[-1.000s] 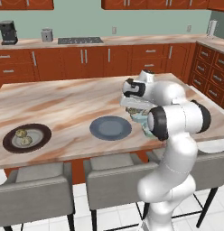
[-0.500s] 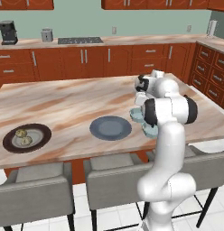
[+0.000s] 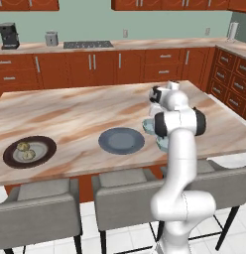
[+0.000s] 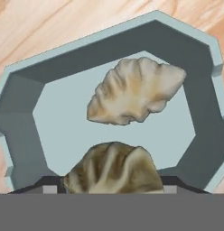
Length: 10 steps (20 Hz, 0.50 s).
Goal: Place two dumplings into each of the tupperware containers and then place the containers in the fridge.
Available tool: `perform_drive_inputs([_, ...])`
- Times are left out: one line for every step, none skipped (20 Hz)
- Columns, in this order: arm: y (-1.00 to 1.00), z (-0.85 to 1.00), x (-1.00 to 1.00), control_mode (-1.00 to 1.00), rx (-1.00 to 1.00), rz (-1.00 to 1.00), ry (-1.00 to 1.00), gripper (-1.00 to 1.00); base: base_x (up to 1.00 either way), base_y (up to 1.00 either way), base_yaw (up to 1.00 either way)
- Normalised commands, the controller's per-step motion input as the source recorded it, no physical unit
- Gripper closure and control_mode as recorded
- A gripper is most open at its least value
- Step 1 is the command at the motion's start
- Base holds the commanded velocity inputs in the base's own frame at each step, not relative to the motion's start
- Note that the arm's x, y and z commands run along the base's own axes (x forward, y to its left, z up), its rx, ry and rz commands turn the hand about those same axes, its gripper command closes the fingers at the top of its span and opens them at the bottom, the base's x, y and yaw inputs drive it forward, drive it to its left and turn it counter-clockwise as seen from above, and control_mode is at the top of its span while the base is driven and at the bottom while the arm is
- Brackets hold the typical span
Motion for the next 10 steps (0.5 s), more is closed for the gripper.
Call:
perform_drive_inputs([0.01,-0.08,0.55,-1.00,0.00,0.00,-0.11,1.00,0.00,0.00,0.00])
perform_drive_inputs([0.00,-0.11,0.54,-1.00,0.00,0.00,-0.09,1.00,0.00,0.00,0.00])
perform_drive_inputs([0.00,-0.21,0.36,-1.00,0.00,0.00,-0.06,1.00,0.00,0.00,0.00])
perform_drive_inputs([0.00,-0.39,0.00,-1.00,0.00,-0.02,-0.10,1.00,0.00,0.00,0.00])
perform_drive_inputs([0.06,-0.44,-0.18,-1.00,-0.06,-0.04,-0.19,-1.00,0.00,0.00,0.00])
perform_drive_inputs([0.06,-0.51,-0.51,-1.00,-0.07,-0.02,-0.23,-1.00,0.00,0.00,0.00])
perform_drive_inputs([0.13,-0.56,-0.81,-1.00,-0.07,-0.04,-0.29,-1.00,0.00,0.00,0.00])
perform_drive_inputs([0.19,-0.51,-0.86,-1.00,-0.04,-0.05,-0.33,-1.00,0.00,0.00,0.00])
perform_drive_inputs([0.30,-0.35,-0.80,-1.00,-0.02,-0.08,-0.34,-1.00,0.00,0.00,0.00])
perform_drive_inputs([0.39,-0.29,-0.62,-1.00,-0.01,-0.10,-0.34,-1.00,0.00,0.00,0.00])
